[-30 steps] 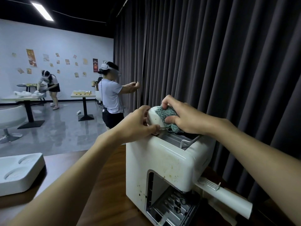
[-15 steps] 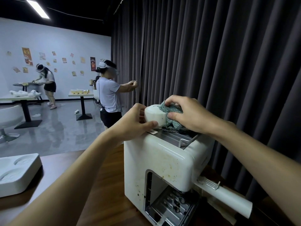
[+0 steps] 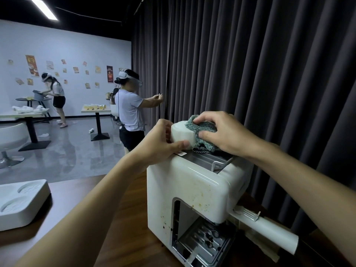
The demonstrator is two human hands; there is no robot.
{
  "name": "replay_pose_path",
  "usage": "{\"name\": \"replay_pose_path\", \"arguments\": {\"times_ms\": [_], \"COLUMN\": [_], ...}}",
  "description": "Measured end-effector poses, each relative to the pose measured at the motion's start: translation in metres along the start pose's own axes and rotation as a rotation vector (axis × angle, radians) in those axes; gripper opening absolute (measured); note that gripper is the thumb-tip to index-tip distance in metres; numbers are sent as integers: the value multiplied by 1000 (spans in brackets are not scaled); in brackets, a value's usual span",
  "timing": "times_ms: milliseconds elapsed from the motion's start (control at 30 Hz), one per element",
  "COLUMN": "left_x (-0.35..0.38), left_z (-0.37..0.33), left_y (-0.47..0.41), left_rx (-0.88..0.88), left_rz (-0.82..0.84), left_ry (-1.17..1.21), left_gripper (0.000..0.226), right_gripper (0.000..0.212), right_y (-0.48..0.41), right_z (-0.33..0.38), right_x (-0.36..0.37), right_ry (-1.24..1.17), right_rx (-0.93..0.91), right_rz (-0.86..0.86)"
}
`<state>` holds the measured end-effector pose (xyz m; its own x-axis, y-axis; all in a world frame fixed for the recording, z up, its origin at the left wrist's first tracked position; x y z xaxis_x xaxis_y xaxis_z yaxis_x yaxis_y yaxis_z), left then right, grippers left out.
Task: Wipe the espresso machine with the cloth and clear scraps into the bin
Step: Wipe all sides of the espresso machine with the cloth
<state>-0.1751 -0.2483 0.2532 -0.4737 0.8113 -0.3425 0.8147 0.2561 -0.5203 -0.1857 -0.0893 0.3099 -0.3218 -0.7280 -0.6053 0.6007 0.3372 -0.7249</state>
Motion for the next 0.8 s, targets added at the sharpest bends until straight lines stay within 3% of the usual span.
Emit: {"name": "replay_pose_path", "arguments": {"times_ms": [233, 433, 633, 800], "left_x": [-2, 3, -1, -1], "left_z": [3, 0, 7, 3], "left_y": [3, 3, 3, 4], "left_rx": [-99, -35, -113, -52], "left_rz": [31, -6, 8, -33], "left_ry": [163, 80, 157, 102], "left_gripper": [45, 62, 41, 67], "right_gripper": [29, 22, 22, 23], "right_y": [-5, 3, -4, 0], "right_z": [-13, 7, -15, 7], "right_x": [1, 2, 1, 2], "right_ry": [-29, -19, 5, 38], "right_rx": [95, 10, 156, 55], "right_rz": [-32, -7, -72, -72]}}
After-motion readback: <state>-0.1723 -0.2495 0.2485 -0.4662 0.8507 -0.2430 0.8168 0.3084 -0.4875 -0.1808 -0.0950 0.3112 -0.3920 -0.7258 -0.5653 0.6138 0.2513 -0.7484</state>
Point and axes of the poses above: each hand's wrist, its own y-axis away from the middle knuckle, its own x-axis out of the palm, z = x × y, the point moved 8 cm from there along -y, towards the middle knuckle, and after that the axes turned 14 degrees about -z, right-handed, at the moved point
